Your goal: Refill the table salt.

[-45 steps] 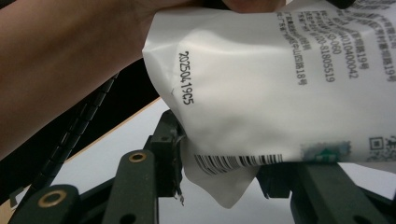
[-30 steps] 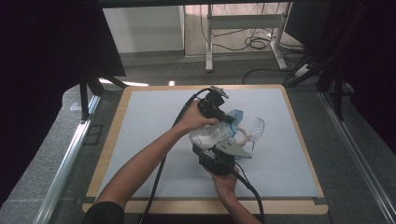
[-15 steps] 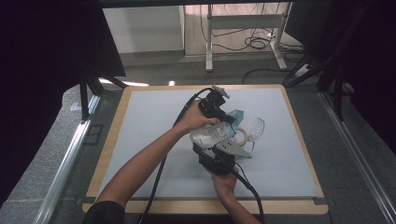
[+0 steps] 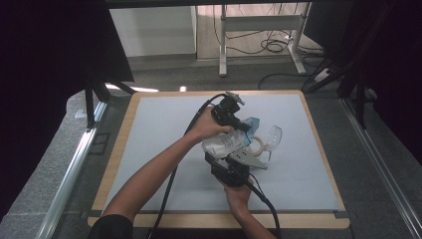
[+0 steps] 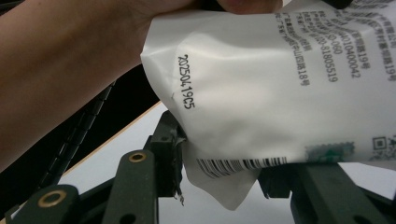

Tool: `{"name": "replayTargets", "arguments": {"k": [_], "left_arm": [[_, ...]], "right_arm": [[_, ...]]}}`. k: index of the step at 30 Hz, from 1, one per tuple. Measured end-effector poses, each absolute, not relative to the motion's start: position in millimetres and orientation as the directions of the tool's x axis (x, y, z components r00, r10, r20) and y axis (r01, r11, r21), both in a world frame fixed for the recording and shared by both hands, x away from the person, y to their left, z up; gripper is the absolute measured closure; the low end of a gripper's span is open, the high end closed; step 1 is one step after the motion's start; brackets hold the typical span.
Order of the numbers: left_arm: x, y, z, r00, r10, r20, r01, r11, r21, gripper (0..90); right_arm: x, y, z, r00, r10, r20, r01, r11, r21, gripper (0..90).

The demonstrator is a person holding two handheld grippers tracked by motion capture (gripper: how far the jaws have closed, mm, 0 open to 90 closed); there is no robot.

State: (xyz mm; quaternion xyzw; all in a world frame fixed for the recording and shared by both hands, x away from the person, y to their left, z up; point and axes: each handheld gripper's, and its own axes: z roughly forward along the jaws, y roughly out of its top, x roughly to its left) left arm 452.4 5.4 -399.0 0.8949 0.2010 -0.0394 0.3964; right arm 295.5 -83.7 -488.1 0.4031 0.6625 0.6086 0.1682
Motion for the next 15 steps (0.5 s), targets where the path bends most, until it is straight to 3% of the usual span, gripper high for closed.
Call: {"name": "replayTargets", "arguments": {"k": [15], "left_arm": [[452.3, 6.0, -399.6, 0.914, 0.332, -0.234, 0.397, -0.606, 0.690, 89.6]], "right_arm": [[295.5, -83.1, -488.4, -0.619, 0.737, 0.272, 0.331, -0.068, 0.941, 57.6]]}}
